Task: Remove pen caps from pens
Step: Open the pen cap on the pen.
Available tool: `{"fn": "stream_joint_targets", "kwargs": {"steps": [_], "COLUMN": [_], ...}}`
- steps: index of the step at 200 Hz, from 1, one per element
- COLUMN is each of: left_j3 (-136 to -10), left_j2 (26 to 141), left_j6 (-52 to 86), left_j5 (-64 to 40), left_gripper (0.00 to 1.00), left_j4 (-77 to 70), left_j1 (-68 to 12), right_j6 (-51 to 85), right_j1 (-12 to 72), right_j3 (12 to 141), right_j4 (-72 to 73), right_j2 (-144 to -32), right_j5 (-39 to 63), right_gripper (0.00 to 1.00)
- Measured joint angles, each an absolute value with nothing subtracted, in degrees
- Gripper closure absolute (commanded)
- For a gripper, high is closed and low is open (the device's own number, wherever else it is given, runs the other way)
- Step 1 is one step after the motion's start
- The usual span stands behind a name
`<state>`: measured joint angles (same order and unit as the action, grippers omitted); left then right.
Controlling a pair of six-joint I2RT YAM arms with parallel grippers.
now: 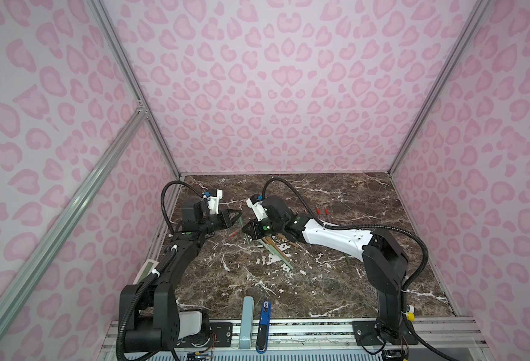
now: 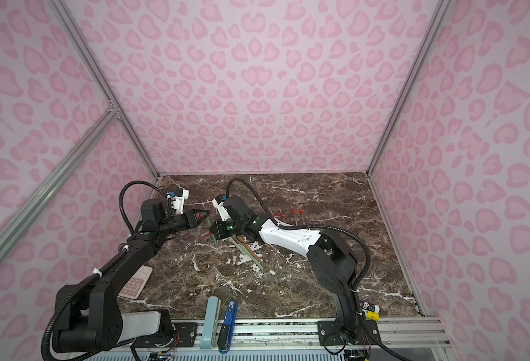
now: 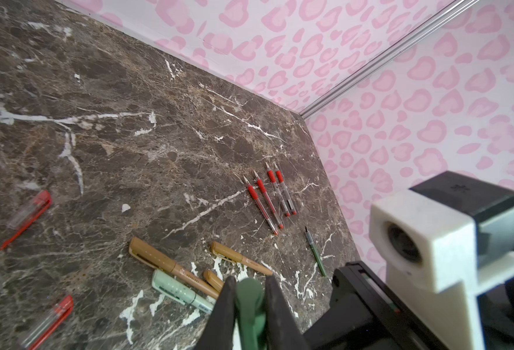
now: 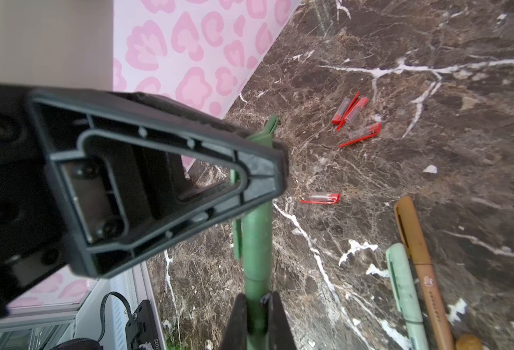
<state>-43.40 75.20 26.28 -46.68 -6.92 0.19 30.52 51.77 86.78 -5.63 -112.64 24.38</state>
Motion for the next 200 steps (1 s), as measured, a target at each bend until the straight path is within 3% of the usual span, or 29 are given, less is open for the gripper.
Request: {"fn": "stream_joint_targets", "kwargs": {"steps": [16,54,73,92,125,200], "left_j3": [-43.4,-43.7,-44.3,-44.3,-45.2,-48.0], "left_j2": [75.2,75.5,75.5,75.7,75.6,75.1], "left_j6": [26.5,26.4,26.5,26.5,26.4,25.5], "left_j5": [-46.5,-46.2,-46.0,-46.0,-45.5,-47.1], "left_gripper": [0.97,0.96,0.97,0.97,0.96,0.96], "left_j4": [-7.2,-6.8,-6.2,-6.1,-5.7,4.7], "left_j1": [0.0,0.0,0.0,0.0,0.0,4.0], "right_j6": [30.6,30.4,29.7,29.5,28.6,24.6], "right_j1": [52.0,52.0,52.1,52.2,52.3,52.9], "right_j3": [87.6,88.1,89.7,90.2,92.6,86.8], "right_j4": [-6.5,-6.5,-6.7,-7.0,-9.4,-1.7], "right_j2": [-112.9,-113.6,-114.9,-116.0,-117.2,-116.7], "right_j5": [24.0,23.6,23.6,23.8,23.6,23.2], "right_gripper": [0.92,0.75,0.73,0.77,1.00,1.00]}}
